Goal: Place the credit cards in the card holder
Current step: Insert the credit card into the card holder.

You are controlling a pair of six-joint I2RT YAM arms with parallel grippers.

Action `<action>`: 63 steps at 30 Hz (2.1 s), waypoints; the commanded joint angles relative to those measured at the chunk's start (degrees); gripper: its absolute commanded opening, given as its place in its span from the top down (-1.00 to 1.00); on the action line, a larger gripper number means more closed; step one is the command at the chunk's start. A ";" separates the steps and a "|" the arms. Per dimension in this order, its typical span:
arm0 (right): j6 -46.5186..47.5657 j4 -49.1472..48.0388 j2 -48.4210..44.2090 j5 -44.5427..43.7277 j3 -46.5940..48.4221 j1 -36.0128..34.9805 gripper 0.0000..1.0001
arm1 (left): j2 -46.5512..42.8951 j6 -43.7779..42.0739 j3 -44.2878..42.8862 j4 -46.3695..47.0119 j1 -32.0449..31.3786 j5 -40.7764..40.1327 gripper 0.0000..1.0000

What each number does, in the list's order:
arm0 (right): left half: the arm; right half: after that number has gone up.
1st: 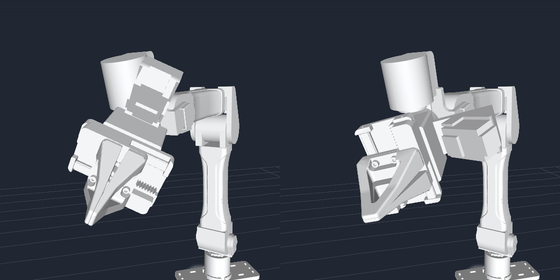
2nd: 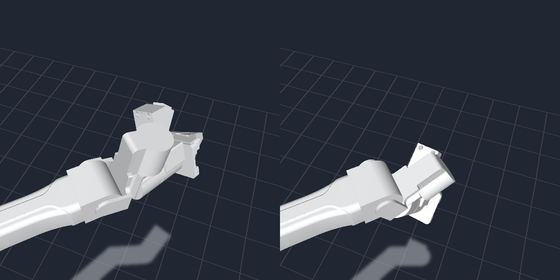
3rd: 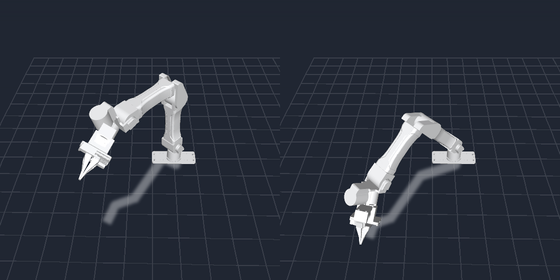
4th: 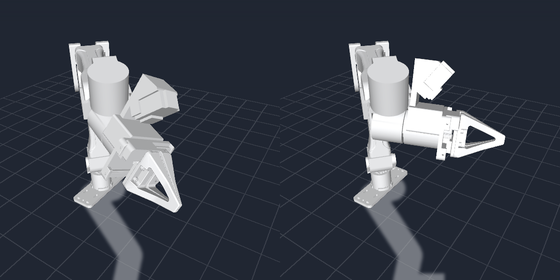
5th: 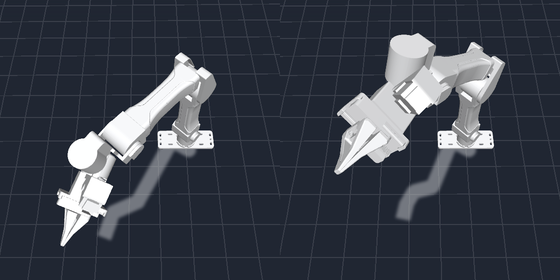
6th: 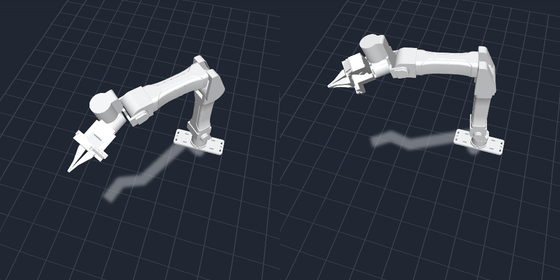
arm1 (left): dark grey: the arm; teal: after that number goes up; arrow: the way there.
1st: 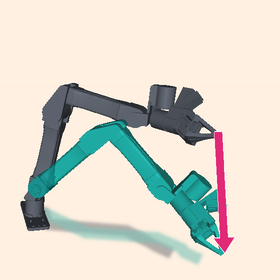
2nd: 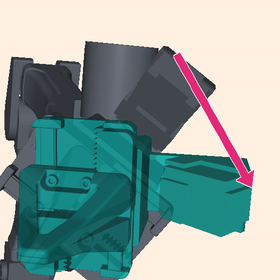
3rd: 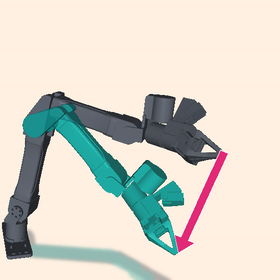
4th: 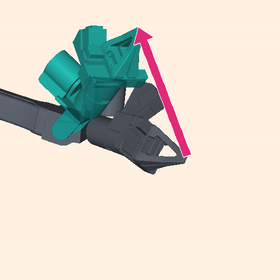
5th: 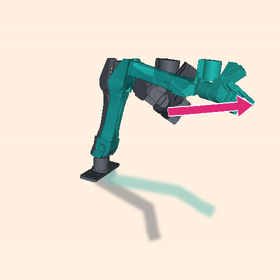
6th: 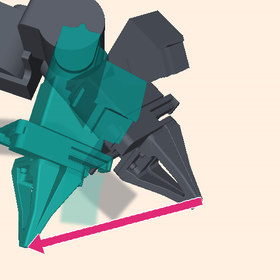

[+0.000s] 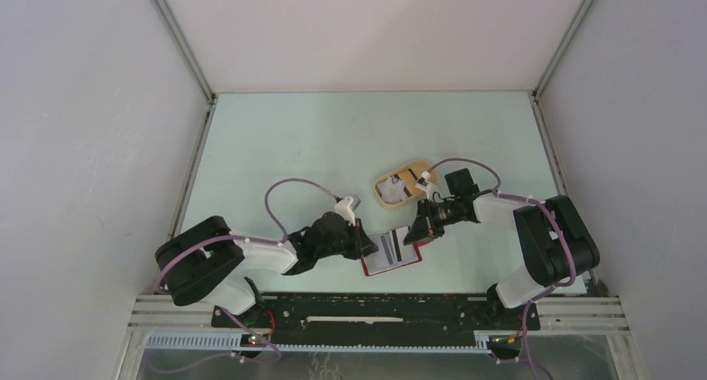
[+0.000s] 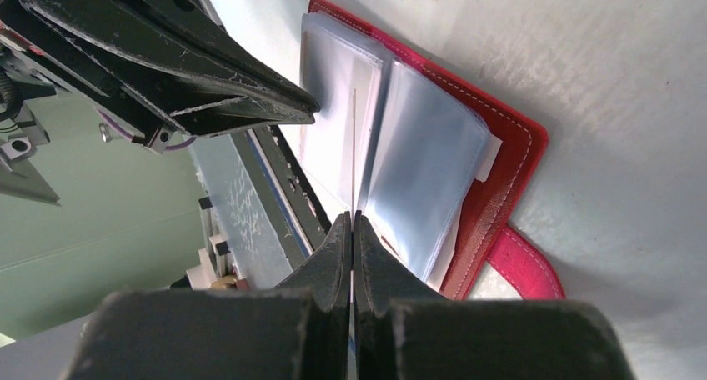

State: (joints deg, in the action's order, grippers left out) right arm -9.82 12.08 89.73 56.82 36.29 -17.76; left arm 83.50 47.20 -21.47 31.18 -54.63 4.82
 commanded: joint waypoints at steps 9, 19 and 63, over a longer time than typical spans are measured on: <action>-5.38 -6.31 -2.98 2.59 -0.69 -1.17 1.00 | -2.18 2.22 -1.38 -7.98 -0.30 -4.64 0.90; -8.18 -7.68 -3.10 -4.68 -1.05 -1.90 1.00 | -1.85 2.35 -0.94 -7.50 -0.30 -4.67 0.91; -9.42 -11.17 0.47 -5.76 -2.62 -0.13 1.00 | -1.86 2.02 -0.37 -6.27 -0.30 -4.64 0.90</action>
State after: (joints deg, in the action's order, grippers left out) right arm -18.63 3.42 90.37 52.34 34.02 -17.91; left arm 82.04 50.02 -22.17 27.05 -54.85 2.09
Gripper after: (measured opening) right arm 0.007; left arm 0.048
